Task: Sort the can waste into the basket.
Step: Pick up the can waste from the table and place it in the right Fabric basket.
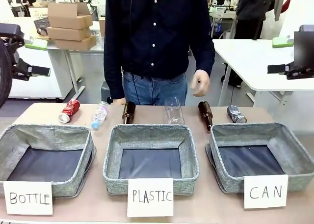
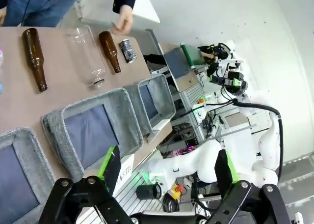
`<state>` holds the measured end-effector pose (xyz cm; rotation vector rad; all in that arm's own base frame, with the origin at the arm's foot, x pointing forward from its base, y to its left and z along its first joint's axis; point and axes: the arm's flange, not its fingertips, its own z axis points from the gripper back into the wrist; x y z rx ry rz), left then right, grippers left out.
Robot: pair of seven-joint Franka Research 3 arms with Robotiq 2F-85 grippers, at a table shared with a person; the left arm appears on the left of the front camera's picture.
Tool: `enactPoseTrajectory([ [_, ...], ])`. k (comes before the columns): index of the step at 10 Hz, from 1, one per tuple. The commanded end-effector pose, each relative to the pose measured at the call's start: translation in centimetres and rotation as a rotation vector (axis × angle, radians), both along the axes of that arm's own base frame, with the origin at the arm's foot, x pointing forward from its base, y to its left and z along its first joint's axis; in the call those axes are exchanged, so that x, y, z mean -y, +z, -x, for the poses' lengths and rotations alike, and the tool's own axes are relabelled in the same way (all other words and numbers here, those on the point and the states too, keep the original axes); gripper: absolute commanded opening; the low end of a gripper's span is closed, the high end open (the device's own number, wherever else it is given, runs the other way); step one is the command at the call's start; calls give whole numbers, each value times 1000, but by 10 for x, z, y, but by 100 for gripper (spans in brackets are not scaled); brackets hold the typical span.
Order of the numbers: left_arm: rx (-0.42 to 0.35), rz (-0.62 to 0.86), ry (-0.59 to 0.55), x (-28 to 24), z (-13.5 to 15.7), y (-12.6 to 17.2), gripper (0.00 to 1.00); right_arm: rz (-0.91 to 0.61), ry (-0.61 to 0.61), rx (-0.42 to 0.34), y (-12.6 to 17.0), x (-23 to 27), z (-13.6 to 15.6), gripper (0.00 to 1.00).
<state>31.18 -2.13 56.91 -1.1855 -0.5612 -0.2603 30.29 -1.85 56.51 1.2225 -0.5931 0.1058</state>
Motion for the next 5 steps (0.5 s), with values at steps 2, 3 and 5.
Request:
enactPoseTrajectory([
  [2, 34, 16, 1, -5, -3, 2, 100, -10, -5, 34, 0, 3, -3, 100],
  [3, 34, 16, 1, -5, -3, 2, 100, -10, -5, 34, 0, 3, -3, 100],
  [5, 34, 16, 1, -5, -3, 2, 100, -10, -5, 34, 0, 3, -3, 100],
])
